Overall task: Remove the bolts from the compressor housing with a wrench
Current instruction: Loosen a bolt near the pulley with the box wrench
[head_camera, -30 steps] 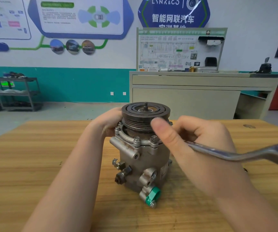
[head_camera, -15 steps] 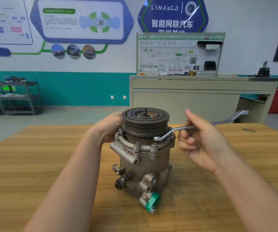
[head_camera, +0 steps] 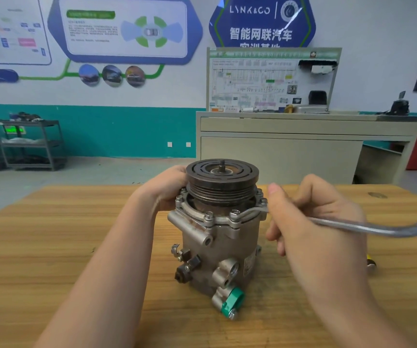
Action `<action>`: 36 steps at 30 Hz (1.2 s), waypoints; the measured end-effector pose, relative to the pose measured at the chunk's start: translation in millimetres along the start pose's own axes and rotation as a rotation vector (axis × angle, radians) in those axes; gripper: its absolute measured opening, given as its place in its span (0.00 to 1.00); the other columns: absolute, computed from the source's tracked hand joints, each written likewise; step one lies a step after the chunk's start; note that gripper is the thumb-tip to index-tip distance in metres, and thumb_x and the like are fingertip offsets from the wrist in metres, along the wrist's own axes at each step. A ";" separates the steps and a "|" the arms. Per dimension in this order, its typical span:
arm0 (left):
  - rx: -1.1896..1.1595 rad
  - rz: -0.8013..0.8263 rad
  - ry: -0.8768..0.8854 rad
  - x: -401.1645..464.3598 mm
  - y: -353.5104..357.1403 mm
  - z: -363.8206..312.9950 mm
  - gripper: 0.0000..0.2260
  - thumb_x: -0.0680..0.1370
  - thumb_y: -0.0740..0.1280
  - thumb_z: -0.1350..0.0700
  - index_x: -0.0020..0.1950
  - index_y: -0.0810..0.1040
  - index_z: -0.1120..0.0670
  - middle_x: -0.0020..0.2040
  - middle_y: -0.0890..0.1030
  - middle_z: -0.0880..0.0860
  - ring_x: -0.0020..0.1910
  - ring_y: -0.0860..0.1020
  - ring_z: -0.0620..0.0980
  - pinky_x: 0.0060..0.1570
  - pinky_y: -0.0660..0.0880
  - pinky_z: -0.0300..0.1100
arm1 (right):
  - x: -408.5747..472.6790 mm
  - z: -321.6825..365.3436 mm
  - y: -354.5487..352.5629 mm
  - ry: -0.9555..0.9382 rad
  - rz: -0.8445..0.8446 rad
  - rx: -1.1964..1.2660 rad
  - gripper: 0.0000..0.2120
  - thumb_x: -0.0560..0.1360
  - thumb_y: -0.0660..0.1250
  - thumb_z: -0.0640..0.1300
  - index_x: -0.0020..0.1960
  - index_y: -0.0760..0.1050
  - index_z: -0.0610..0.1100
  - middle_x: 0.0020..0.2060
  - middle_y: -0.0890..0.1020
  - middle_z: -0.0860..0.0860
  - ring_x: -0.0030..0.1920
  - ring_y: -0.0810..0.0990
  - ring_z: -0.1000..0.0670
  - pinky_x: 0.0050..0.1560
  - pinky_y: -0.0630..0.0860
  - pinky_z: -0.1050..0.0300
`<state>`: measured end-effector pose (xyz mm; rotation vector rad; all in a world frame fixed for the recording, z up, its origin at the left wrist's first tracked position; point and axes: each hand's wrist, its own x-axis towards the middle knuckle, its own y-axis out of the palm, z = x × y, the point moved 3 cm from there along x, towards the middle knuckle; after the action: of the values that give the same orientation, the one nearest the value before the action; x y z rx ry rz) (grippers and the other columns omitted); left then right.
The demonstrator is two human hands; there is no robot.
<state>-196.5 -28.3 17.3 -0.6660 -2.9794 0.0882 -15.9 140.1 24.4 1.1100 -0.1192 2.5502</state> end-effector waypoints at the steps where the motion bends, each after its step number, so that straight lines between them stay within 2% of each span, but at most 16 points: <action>1: 0.012 -0.005 0.007 -0.3 0.6 -0.7 0.07 0.80 0.62 0.63 0.48 0.79 0.61 0.37 0.84 0.57 0.34 0.83 0.50 0.31 0.78 0.38 | -4.3 3.1 3.6 -0.052 0.025 -0.059 0.19 0.75 0.68 0.45 0.31 0.65 0.41 0.22 0.74 0.45 0.20 0.69 0.55 0.23 0.66 0.67; 4: 0.041 -0.017 0.020 -0.3 2.3 -2.0 0.08 0.80 0.61 0.63 0.47 0.79 0.60 0.36 0.84 0.55 0.34 0.83 0.48 0.31 0.77 0.37 | -13.0 4.3 6.2 -0.201 0.111 -0.194 0.17 0.73 0.66 0.47 0.32 0.61 0.44 0.25 0.64 0.46 0.23 0.64 0.58 0.28 0.62 0.74; 5: 0.032 -0.016 0.023 -0.8 3.3 -2.0 0.08 0.80 0.61 0.63 0.47 0.79 0.59 0.36 0.84 0.55 0.34 0.83 0.48 0.31 0.77 0.37 | -10.8 -0.7 2.3 -0.163 0.126 -0.115 0.17 0.72 0.67 0.47 0.31 0.62 0.45 0.24 0.64 0.46 0.23 0.63 0.59 0.27 0.63 0.71; 7: 0.000 -0.007 0.031 -2.1 4.8 -0.8 0.07 0.80 0.61 0.63 0.47 0.80 0.59 0.37 0.84 0.56 0.35 0.83 0.49 0.31 0.78 0.38 | 1.4 -13.3 -7.6 0.071 0.110 0.199 0.19 0.69 0.72 0.42 0.27 0.64 0.47 0.19 0.68 0.48 0.20 0.65 0.54 0.23 0.63 0.64; 10: -0.032 -0.014 0.025 -2.7 3.8 0.7 0.07 0.80 0.61 0.63 0.49 0.79 0.61 0.39 0.85 0.57 0.36 0.83 0.50 0.33 0.78 0.38 | 23.7 -33.8 -10.4 0.428 0.116 0.537 0.15 0.67 0.68 0.43 0.26 0.65 0.47 0.19 0.70 0.47 0.17 0.64 0.53 0.21 0.58 0.66; 12: -0.022 -0.017 0.016 -2.4 2.3 0.7 0.07 0.80 0.62 0.63 0.51 0.79 0.62 0.41 0.84 0.58 0.37 0.83 0.51 0.34 0.79 0.39 | 32.7 -37.4 -16.5 0.445 0.021 0.580 0.16 0.68 0.67 0.44 0.27 0.64 0.46 0.19 0.70 0.47 0.16 0.63 0.54 0.20 0.57 0.68; 14: 0.015 -0.022 0.015 -1.3 1.0 0.3 0.07 0.80 0.62 0.64 0.51 0.79 0.63 0.42 0.84 0.59 0.37 0.83 0.51 0.35 0.79 0.40 | 34.4 -32.3 -28.0 0.357 -0.066 0.600 0.18 0.70 0.68 0.43 0.28 0.61 0.46 0.19 0.70 0.47 0.16 0.62 0.54 0.20 0.59 0.68; 20: 0.053 -0.037 0.056 0.3 3.1 -1.1 0.07 0.79 0.62 0.61 0.48 0.80 0.58 0.39 0.85 0.55 0.37 0.83 0.49 0.34 0.78 0.39 | 15.9 -16.2 -22.1 0.163 -0.072 0.241 0.22 0.76 0.66 0.37 0.25 0.66 0.46 0.19 0.74 0.46 0.18 0.65 0.52 0.22 0.64 0.66; 23: -0.003 -0.025 0.037 -1.2 3.2 1.0 0.07 0.80 0.62 0.61 0.49 0.80 0.59 0.41 0.85 0.57 0.38 0.83 0.50 0.34 0.78 0.40 | 2.9 -3.8 -7.6 0.098 -0.041 0.121 0.19 0.75 0.67 0.39 0.26 0.68 0.46 0.21 0.75 0.45 0.19 0.68 0.54 0.22 0.66 0.66; 26: -0.004 -0.031 0.021 -2.3 1.8 1.0 0.08 0.80 0.62 0.63 0.47 0.81 0.61 0.40 0.84 0.58 0.36 0.83 0.51 0.33 0.78 0.39 | -2.3 -0.9 3.4 0.005 -0.021 -0.032 0.19 0.75 0.69 0.46 0.30 0.66 0.42 0.22 0.76 0.46 0.20 0.70 0.55 0.23 0.67 0.65; 27: 0.008 -0.038 0.023 -2.5 1.3 0.4 0.08 0.80 0.61 0.63 0.47 0.80 0.61 0.40 0.84 0.58 0.36 0.83 0.51 0.33 0.78 0.39 | -1.8 -5.6 8.3 -0.003 -0.006 -0.113 0.20 0.74 0.69 0.48 0.29 0.65 0.42 0.22 0.76 0.46 0.20 0.70 0.53 0.23 0.67 0.65; 29: 0.038 -0.055 0.031 -3.3 1.3 -1.3 0.08 0.80 0.61 0.63 0.49 0.80 0.62 0.39 0.84 0.57 0.36 0.83 0.50 0.33 0.78 0.38 | 3.4 -21.2 12.4 0.107 0.014 -0.163 0.20 0.75 0.68 0.47 0.28 0.63 0.47 0.20 0.75 0.48 0.21 0.72 0.51 0.26 0.68 0.62; 30: 0.041 -0.060 0.033 -4.2 1.9 -2.1 0.07 0.80 0.61 0.63 0.49 0.79 0.61 0.38 0.84 0.56 0.35 0.83 0.49 0.32 0.78 0.37 | 5.5 -26.8 10.1 0.174 0.042 -0.115 0.20 0.74 0.69 0.46 0.28 0.64 0.48 0.20 0.76 0.49 0.20 0.72 0.52 0.27 0.69 0.62; 33: -0.003 -0.044 0.025 -5.8 4.5 -2.3 0.06 0.79 0.62 0.63 0.50 0.79 0.60 0.38 0.84 0.57 0.36 0.83 0.50 0.32 0.78 0.38 | 17.5 -22.9 -11.3 0.145 0.204 0.076 0.19 0.66 0.76 0.48 0.28 0.67 0.46 0.21 0.76 0.45 0.19 0.70 0.54 0.22 0.68 0.64; 34: -0.012 -0.044 0.017 -6.4 4.9 -2.2 0.06 0.79 0.62 0.62 0.51 0.79 0.60 0.39 0.84 0.57 0.36 0.83 0.50 0.33 0.78 0.39 | 24.1 -25.2 -17.2 0.243 0.264 0.232 0.19 0.63 0.78 0.45 0.27 0.67 0.47 0.20 0.74 0.46 0.18 0.69 0.54 0.20 0.66 0.64; 36: -0.030 -0.051 -0.002 -7.1 4.9 -1.9 0.07 0.79 0.62 0.63 0.50 0.79 0.61 0.38 0.84 0.57 0.35 0.83 0.50 0.32 0.78 0.38 | 40.5 -39.2 -16.0 0.483 0.361 0.518 0.16 0.63 0.74 0.42 0.28 0.66 0.47 0.20 0.72 0.46 0.17 0.66 0.54 0.20 0.61 0.66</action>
<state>-187.8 -26.8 18.3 -0.5935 -3.0033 0.0406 -62.9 175.1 25.6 0.6215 0.5366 3.2052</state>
